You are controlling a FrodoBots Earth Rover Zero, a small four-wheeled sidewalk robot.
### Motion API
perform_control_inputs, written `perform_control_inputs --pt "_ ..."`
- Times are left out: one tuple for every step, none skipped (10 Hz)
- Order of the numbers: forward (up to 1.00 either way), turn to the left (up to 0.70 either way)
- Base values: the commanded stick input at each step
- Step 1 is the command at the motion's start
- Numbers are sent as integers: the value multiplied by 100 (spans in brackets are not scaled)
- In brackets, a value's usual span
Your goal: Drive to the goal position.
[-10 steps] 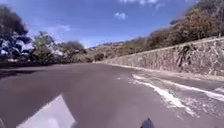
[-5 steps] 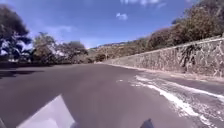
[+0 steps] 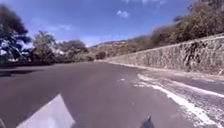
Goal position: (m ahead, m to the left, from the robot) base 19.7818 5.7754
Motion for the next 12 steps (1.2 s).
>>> perform_control_inputs --pt "50 0" --pt "50 0" --pt "50 0" --pt "50 0" --pt "50 0" --pt "50 0" --pt "50 0" --pt "50 0" --pt "50 0" --pt "50 0" --pt "50 0" --pt "50 0"
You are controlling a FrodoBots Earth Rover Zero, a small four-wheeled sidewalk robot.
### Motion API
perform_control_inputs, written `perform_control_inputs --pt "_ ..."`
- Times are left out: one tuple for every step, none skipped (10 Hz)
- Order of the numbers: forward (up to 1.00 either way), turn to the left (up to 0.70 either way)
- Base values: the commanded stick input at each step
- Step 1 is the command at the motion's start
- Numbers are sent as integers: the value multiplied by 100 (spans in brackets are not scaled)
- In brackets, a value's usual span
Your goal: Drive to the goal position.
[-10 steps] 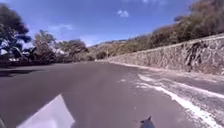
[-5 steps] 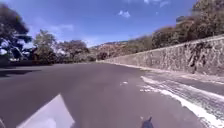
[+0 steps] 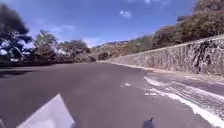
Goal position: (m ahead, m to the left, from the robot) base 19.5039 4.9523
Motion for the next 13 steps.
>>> perform_control_inputs --pt "50 0" --pt "50 0" --pt "50 0" --pt "50 0" --pt "50 0" --pt "50 0" --pt "50 0" --pt "50 0" --pt "50 0" --pt "50 0" --pt "50 0" --pt "50 0" --pt "50 0"
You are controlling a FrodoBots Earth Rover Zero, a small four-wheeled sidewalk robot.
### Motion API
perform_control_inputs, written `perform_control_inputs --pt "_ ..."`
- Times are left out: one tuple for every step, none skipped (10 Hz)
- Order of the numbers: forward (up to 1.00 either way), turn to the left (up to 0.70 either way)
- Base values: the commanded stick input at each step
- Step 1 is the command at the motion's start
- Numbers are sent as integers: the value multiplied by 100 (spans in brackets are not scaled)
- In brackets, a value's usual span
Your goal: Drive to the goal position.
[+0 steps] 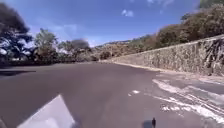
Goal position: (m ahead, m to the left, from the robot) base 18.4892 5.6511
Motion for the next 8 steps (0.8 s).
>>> perform_control_inputs --pt "50 0" --pt "50 0" --pt "50 0" --pt "50 0" --pt "50 0" --pt "50 0" --pt "50 0" --pt "50 0"
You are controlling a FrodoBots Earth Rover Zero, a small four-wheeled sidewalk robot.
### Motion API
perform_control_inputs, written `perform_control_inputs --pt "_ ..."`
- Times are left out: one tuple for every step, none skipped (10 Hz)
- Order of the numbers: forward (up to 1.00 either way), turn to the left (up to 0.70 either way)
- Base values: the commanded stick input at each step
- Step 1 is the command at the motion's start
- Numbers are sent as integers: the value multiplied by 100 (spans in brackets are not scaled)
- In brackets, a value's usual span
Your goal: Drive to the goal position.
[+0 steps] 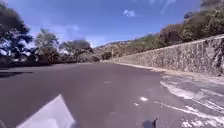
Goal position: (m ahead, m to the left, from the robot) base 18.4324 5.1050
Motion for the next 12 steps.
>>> perform_control_inputs --pt "50 0" --pt "50 0" --pt "50 0" --pt "50 0" --pt "50 0" --pt "50 0" --pt "50 0" --pt "50 0" --pt "50 0" --pt "50 0" --pt "50 0" --pt "50 0"
